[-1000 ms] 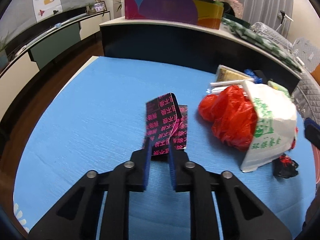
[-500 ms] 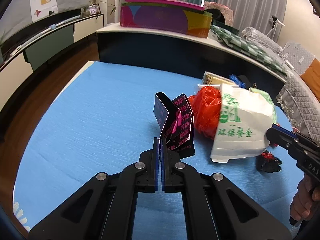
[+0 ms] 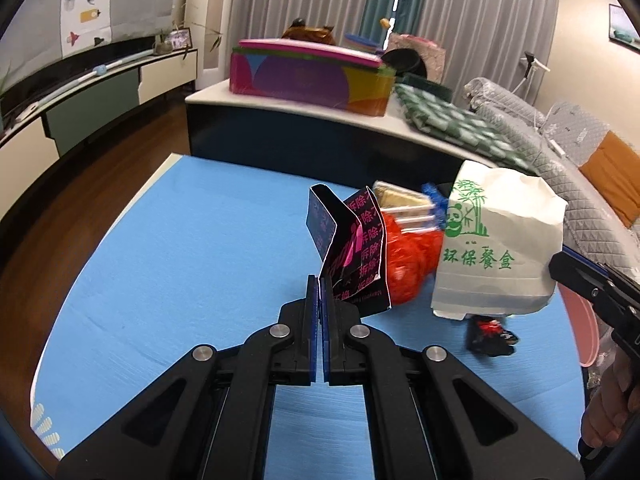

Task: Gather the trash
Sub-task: 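Close the left tool on the card packet while the right tool grasps and lifts the white bag, then carry the card packet in the left tool and white bag in the right tool over the pink bucket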

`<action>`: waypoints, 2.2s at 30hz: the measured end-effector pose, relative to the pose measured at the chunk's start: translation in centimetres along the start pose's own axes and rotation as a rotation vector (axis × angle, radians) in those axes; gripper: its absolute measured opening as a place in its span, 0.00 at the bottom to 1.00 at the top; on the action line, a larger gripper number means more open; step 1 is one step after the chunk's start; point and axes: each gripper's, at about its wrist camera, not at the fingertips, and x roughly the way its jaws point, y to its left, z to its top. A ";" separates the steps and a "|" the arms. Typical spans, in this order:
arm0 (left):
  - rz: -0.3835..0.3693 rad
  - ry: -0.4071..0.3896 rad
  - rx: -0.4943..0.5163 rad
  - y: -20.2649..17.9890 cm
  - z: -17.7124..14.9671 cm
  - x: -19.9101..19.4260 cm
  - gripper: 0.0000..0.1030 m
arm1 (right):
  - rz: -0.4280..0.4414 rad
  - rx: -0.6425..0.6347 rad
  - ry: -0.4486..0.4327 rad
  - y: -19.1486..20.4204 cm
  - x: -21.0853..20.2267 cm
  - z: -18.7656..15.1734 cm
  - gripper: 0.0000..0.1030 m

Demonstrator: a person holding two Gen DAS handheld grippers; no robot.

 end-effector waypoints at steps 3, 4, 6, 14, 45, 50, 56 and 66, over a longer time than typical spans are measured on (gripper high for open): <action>-0.018 -0.015 0.011 -0.8 -0.2 -0.8 0.01 | -0.039 -0.009 -0.018 0.0 -1.5 0.1 0.15; -0.022 -0.021 0.016 -1.1 -0.2 -1.0 0.01 | -0.050 -0.010 -0.024 0.0 -2.0 0.2 0.15; -0.033 -0.036 0.023 -1.7 -0.3 -1.6 0.01 | -0.083 -0.015 -0.039 -0.1 -2.9 0.2 0.15; -0.068 -0.082 0.050 -3.7 -0.5 -3.3 0.01 | -0.178 0.007 -0.082 -1.3 -6.8 0.2 0.15; -0.229 -0.108 0.218 -16.9 -1.9 -3.3 0.01 | -0.508 0.172 -0.201 -15.8 -21.2 -2.1 0.15; -0.260 -0.102 0.264 -19.9 -2.2 -3.3 0.01 | -0.576 0.209 -0.201 -18.8 -22.8 -3.3 0.15; -0.305 -0.087 0.301 -24.2 -2.3 -2.5 0.01 | -0.646 0.223 -0.203 -21.2 -24.4 -4.2 0.15; -0.406 -0.056 0.336 -32.1 -2.4 -0.6 0.01 | -0.720 0.263 -0.173 -25.2 -25.2 -5.4 0.15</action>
